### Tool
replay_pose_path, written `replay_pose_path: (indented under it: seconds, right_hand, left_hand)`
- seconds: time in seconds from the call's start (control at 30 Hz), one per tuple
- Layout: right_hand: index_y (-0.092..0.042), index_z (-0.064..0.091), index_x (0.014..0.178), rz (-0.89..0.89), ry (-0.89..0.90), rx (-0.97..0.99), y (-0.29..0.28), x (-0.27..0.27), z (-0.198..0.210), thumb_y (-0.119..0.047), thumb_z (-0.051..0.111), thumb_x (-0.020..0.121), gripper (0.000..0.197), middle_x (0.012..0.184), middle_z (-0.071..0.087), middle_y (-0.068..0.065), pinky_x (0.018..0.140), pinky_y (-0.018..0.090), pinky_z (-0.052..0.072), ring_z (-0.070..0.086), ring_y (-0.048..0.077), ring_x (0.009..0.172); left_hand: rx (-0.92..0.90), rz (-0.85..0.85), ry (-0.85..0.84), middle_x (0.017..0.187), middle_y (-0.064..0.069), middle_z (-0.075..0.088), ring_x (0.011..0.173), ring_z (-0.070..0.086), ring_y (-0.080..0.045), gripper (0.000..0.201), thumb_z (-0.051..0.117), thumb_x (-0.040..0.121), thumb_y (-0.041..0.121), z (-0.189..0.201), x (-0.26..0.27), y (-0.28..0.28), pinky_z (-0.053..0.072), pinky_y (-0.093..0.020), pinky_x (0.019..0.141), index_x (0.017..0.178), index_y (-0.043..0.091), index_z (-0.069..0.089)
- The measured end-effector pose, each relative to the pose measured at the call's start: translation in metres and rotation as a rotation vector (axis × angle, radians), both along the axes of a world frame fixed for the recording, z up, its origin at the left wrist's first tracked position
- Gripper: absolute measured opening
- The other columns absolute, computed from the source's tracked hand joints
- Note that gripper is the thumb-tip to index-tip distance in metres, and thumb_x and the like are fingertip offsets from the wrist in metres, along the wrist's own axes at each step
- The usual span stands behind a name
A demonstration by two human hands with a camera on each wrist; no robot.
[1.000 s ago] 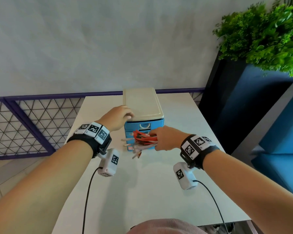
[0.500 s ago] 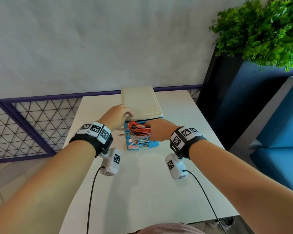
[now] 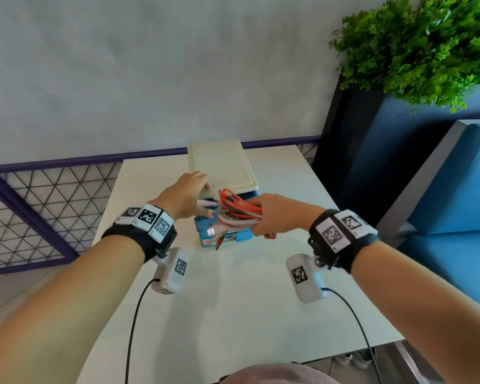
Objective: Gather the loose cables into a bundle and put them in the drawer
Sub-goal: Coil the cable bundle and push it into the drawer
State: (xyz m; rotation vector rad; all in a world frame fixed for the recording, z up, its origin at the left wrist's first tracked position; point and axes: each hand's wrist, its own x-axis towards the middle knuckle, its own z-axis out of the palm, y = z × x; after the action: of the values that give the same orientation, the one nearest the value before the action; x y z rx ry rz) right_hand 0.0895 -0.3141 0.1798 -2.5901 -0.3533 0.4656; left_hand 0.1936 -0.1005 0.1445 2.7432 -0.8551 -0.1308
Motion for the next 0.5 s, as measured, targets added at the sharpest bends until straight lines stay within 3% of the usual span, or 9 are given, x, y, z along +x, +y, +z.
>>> replay_pose_path:
  seconds: [0.13, 0.2, 0.3, 0.33, 0.43, 0.5]
  right_hand:
    - [-0.021, 0.06, 0.105, -0.14, -0.086, 0.038, -0.007, 0.009, 0.028, -0.011, 0.063, 0.078, 0.029, 0.071, 0.063, -0.005, 0.05, 0.019, 0.049, 0.06, 0.007, 0.051]
    - [-0.019, 0.057, 0.101, -0.204, -0.224, -0.149, -0.004, 0.014, 0.034, -0.017, 0.059, 0.079, 0.022, 0.079, 0.064, -0.001, 0.051, 0.022, 0.046, 0.06, 0.015, 0.059]
    - [-0.014, 0.052, 0.11, -0.155, -0.396, -0.579, 0.01, 0.011, 0.028, -0.017, 0.052, 0.087, 0.024, 0.099, 0.064, 0.007, 0.06, 0.03, 0.041, 0.055, 0.024, 0.072]
    - [-0.012, 0.05, 0.114, -0.126, -0.406, -0.673, 0.015, 0.007, 0.023, -0.014, 0.051, 0.089, 0.025, 0.103, 0.063, 0.008, 0.062, 0.031, 0.038, 0.057, 0.025, 0.077]
    - [-0.009, 0.05, 0.12, -0.107, -0.357, -0.801, 0.028, -0.004, 0.009, -0.005, 0.051, 0.092, 0.028, 0.114, 0.061, 0.008, 0.067, 0.03, 0.038, 0.063, 0.026, 0.1]
    - [-0.006, 0.05, 0.12, -0.091, -0.355, -0.852, 0.035, -0.005, 0.002, -0.002, 0.053, 0.091, 0.029, 0.116, 0.059, 0.009, 0.068, 0.029, 0.041, 0.062, 0.025, 0.103]
  left_hand:
    - [0.121, -0.04, 0.016, 0.125, -0.006, 0.048, 0.117, 0.046, -0.028, 0.091, 0.085, 0.056, 0.045, -0.006, 0.001, 0.003, 0.036, -0.035, 0.1, 0.13, 0.011, 0.044]
    - [0.14, -0.039, 0.097, 0.129, -0.003, 0.036, 0.122, 0.035, -0.025, 0.106, 0.083, 0.05, 0.057, -0.006, -0.003, 0.005, 0.032, -0.039, 0.106, 0.132, 0.013, 0.033]
    - [0.218, -0.081, 0.162, 0.141, 0.0, 0.021, 0.137, 0.014, -0.025, 0.136, 0.065, 0.031, 0.085, -0.006, -0.009, 0.005, 0.018, -0.044, 0.116, 0.143, 0.021, 0.021]
    - [0.21, -0.085, 0.162, 0.14, 0.001, 0.021, 0.138, 0.013, -0.024, 0.135, 0.065, 0.03, 0.084, -0.005, -0.01, 0.004, 0.017, -0.042, 0.116, 0.143, 0.022, 0.021]
    - [0.126, -0.008, 0.212, 0.137, 0.003, 0.025, 0.131, 0.022, -0.019, 0.118, 0.084, 0.044, 0.061, -0.003, -0.015, 0.004, 0.028, -0.037, 0.11, 0.137, 0.018, 0.025]
    - [0.083, 0.009, 0.222, 0.135, 0.004, 0.031, 0.128, 0.027, -0.018, 0.109, 0.086, 0.05, 0.054, 0.0, -0.017, 0.007, 0.033, -0.035, 0.104, 0.135, 0.018, 0.029]
